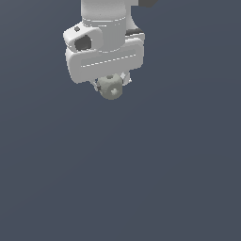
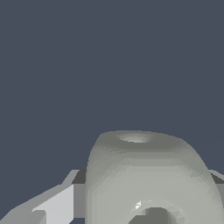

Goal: Pick up the object and move it to a goal position.

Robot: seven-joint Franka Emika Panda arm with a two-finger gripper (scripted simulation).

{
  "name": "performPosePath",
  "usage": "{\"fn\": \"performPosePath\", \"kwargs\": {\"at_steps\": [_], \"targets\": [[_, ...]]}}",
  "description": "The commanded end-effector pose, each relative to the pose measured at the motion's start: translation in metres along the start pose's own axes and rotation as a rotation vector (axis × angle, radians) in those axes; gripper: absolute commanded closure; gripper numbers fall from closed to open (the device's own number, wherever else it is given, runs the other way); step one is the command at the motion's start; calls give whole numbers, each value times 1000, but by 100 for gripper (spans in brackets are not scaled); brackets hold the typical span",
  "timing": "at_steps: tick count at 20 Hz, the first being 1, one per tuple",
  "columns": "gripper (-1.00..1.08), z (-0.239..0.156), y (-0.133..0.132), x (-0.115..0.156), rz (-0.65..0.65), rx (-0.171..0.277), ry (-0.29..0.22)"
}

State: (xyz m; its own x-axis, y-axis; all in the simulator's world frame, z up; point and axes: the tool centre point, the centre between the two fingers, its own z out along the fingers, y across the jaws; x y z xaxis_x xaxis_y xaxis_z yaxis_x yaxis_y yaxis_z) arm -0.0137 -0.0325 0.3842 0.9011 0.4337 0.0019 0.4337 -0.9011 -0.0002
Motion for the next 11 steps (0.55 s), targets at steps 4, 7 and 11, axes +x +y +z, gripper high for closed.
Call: {"fn": "performPosePath", "kwargs": {"at_steps": [4,7,11], "targets": [[108,-26,10,-3,0,0,-2],[108,-33,13,-3,0,0,-2],[108,-36,14,-4,0,0,-2]]}}
